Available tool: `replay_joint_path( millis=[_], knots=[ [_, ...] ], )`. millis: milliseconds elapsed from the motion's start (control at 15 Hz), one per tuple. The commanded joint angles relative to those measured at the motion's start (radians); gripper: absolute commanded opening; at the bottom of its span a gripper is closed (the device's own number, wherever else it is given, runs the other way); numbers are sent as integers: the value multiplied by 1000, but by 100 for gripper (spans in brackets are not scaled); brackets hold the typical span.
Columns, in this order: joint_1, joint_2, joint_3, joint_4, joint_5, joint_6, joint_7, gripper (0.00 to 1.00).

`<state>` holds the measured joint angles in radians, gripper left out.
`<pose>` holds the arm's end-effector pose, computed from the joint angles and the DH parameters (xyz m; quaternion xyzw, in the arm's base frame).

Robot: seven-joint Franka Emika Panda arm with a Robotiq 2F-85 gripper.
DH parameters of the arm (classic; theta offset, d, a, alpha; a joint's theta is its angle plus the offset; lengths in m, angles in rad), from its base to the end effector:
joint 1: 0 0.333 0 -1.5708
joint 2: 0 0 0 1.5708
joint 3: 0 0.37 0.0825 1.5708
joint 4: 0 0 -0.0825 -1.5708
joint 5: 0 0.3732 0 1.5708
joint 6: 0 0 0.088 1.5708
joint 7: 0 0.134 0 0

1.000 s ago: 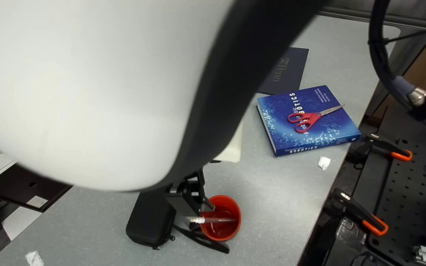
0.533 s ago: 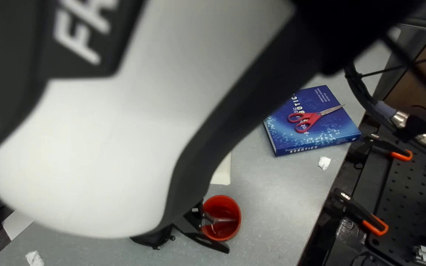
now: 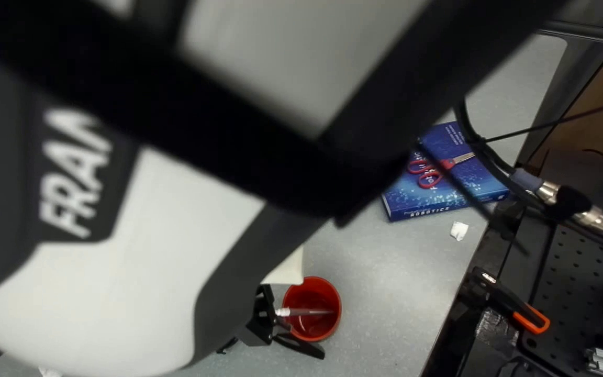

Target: Remove the pen from the red and black mug

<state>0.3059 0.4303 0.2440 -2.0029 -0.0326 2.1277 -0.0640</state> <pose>0.4976 0.2968 0.2576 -0.9402 -0.3057 0.1506 0.0029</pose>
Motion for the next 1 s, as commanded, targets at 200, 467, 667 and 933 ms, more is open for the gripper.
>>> replay_joint_path(
  millis=[200, 467, 667, 933],
  knots=[
    [12, 77, -1, 86, -11, -17, 11, 100],
    [20, 105, -2, 113, -13, -24, 13, 100],
    [26, 119, 0, 126, -11, -29, 12, 92],
    [31, 116, 3, 126, -7, -34, 7, 53]
  ],
)
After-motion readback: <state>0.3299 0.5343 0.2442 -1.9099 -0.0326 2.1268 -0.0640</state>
